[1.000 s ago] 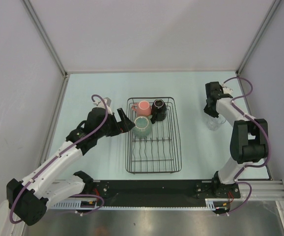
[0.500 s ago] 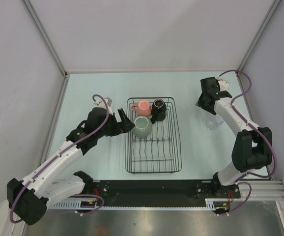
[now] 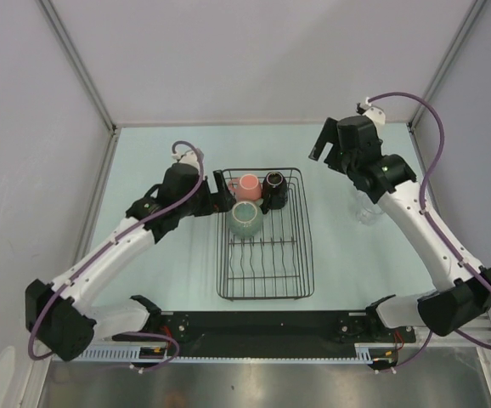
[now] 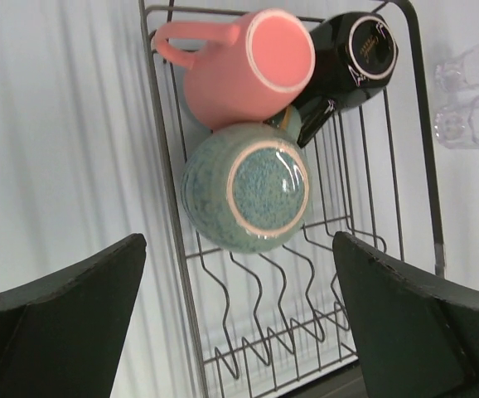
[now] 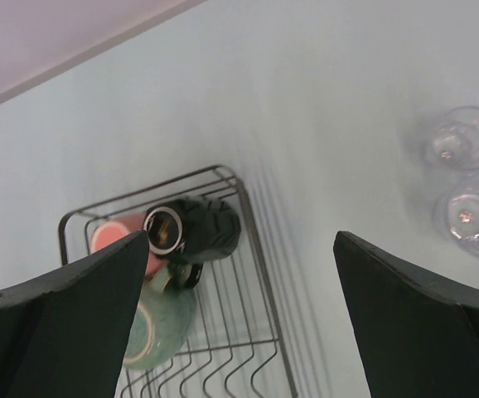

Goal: Unload the cups from the dish rack

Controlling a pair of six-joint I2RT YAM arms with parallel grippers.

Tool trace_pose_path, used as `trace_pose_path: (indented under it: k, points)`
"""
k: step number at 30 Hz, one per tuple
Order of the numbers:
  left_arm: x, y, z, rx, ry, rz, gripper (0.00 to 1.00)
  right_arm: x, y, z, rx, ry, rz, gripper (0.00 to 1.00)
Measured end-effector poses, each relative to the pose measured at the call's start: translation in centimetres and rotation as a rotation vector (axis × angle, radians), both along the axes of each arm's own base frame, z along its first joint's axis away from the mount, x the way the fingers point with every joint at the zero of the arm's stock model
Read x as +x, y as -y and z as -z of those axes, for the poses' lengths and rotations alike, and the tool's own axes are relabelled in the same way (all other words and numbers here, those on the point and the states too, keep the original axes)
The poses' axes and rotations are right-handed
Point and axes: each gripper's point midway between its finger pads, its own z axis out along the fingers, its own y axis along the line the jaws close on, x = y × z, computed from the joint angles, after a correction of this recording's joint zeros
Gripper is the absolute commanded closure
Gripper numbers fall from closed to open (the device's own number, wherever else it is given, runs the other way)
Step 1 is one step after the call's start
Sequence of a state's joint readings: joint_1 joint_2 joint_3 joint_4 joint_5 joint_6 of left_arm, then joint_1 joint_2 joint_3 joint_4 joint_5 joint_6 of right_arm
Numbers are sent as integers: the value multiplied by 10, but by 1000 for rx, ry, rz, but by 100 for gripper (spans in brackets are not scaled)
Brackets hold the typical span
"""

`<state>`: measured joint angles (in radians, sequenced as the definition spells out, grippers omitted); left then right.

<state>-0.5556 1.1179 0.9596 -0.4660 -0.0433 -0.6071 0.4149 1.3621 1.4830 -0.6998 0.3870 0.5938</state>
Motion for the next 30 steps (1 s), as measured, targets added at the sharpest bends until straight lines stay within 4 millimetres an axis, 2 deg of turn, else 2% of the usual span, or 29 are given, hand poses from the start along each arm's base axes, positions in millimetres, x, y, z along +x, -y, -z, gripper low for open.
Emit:
trace_pose_path:
  k: [3,6,11,16,20,30]
  points:
    - [16,6,1,45,-13,6,0,-15,-26,-4,10,11,-85,0]
    - [30,8,6,97,-23,2,0,-31,-46,7,2,-4,-153,0]
    - [55,9,16,207,-37,-7,0,-54,-70,34,-35,-54,-243,0]
    - [78,22,21,247,-49,-4,0,-66,-85,48,-53,-78,-306,0]
    - [76,28,26,249,-64,8,0,-62,-92,54,-66,-82,-333,0]
    - [71,28,21,231,-47,2,0,-21,-126,103,-155,-165,-371,0]
